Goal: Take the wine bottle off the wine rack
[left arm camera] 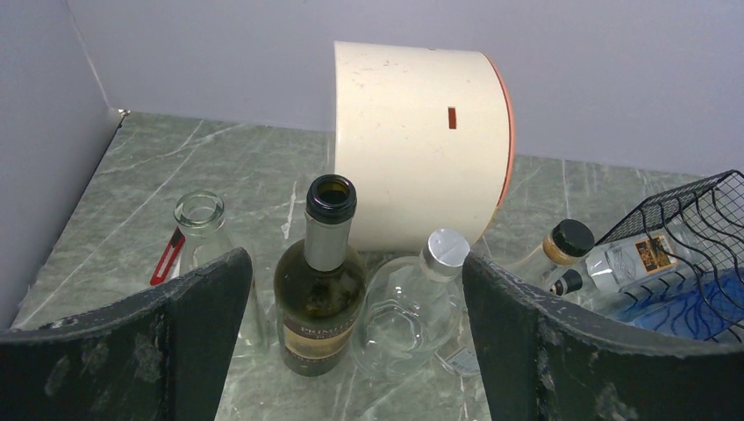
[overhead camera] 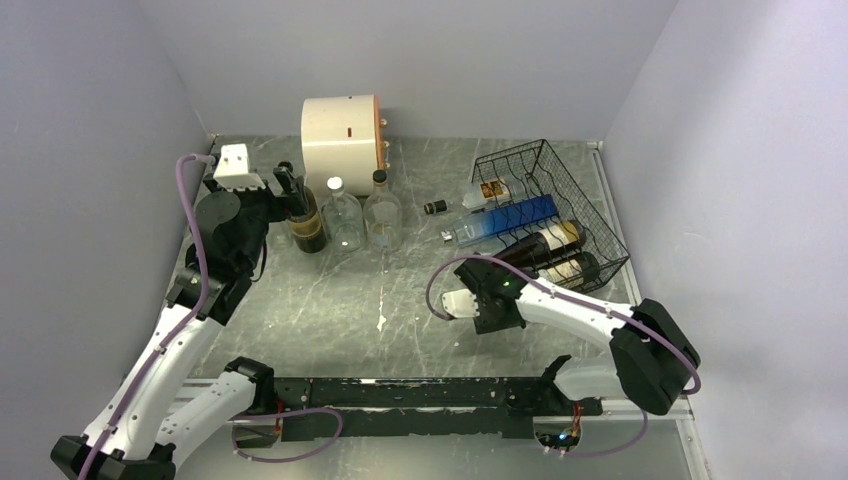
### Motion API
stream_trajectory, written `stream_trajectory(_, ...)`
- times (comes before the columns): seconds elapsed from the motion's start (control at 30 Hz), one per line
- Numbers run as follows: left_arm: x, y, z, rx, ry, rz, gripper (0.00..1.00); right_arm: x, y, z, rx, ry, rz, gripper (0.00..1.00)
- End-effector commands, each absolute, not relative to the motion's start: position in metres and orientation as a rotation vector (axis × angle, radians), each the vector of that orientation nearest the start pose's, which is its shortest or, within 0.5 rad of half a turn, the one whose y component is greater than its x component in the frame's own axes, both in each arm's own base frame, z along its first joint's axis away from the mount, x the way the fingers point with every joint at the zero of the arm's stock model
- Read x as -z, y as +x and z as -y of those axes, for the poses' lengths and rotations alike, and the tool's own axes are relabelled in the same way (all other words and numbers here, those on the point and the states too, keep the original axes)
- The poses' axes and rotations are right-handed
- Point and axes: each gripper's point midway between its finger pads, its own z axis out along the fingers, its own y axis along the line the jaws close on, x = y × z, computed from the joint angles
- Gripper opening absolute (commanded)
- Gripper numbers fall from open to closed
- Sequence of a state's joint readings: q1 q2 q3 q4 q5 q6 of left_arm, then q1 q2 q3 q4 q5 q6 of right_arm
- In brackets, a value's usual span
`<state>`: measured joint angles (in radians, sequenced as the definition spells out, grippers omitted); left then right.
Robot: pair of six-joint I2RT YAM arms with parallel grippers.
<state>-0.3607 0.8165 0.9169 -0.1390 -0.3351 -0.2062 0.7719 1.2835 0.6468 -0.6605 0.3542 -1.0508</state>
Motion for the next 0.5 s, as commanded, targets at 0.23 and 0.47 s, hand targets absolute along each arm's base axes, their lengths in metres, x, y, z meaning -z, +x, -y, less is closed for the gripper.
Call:
stream_trajectory(0.23,-0.3568,0.3117,0.0657,0.202,-0.145,-1.557,0.93,-0.0448,0.2351,-0.0834,0.662,-2.266,-1.715,0.6)
stream_trajectory(0.47,-0.3564,0.3121,0.0658,0.203,-0.145,-1.558,0.93,-0.0434,0.2293,-0.0896,0.61,-2.314,-1.677,0.44)
